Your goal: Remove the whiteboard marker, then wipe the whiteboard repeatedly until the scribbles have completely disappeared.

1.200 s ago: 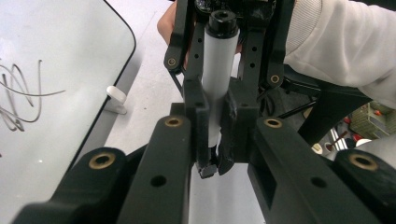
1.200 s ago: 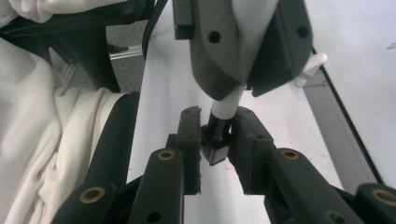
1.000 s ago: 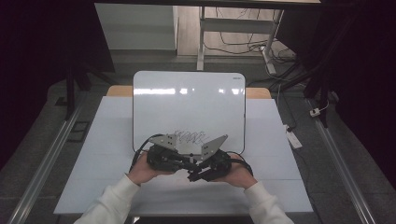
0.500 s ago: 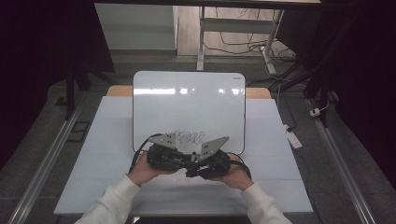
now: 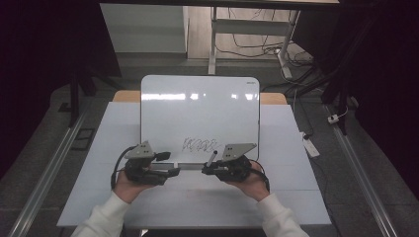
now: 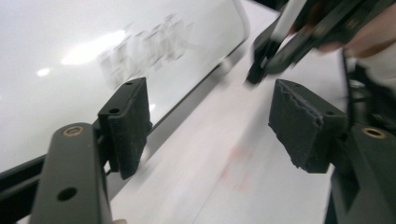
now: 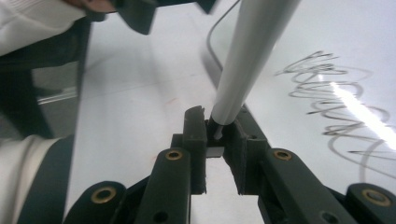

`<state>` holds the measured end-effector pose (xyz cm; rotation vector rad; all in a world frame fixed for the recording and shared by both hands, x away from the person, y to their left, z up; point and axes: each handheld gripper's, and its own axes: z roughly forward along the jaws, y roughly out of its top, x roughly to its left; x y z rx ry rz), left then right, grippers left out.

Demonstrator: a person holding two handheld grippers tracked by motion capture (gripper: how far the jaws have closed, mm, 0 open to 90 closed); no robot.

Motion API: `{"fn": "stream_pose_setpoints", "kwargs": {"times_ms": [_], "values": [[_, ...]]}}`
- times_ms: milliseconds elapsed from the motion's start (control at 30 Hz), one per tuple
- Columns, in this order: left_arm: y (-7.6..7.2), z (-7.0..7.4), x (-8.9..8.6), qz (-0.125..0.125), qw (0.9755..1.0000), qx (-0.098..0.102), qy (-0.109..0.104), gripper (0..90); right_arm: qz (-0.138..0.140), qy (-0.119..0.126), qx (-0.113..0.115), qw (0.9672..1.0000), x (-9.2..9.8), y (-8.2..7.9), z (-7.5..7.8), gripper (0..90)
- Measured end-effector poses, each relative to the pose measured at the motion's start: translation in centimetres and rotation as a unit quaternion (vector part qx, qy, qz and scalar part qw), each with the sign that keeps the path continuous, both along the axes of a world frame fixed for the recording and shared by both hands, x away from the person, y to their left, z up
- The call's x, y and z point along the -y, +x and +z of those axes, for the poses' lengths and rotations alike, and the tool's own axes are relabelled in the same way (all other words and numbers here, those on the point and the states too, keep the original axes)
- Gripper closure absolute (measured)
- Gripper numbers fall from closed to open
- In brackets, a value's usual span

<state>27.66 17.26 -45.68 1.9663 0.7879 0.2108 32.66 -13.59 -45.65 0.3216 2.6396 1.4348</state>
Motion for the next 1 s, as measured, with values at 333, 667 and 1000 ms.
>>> {"fn": "stream_pose_setpoints", "kwargs": {"times_ms": [333, 667, 1000], "values": [[-2.7, -2.1, -3.5, 0.072, 0.9964, 0.001, 0.045, 24.8, -0.066, 0.029, 0.02, 0.9972, 1.0, 0.2, 0.3, 77.2], [-3.9, -4.2, -5.5, 0.106, 0.9927, -0.012, 0.056, 21.3, -0.141, 0.056, 0.063, 0.9864, 2.0, 0.1, 0.7, 77.2], [-3.6, -4.4, -5.9, 0.108, 0.9928, -0.019, 0.048, 19.8, -0.175, 0.064, 0.065, 0.9804, 2.0, 0.6, 0.3, 77.1]]}}
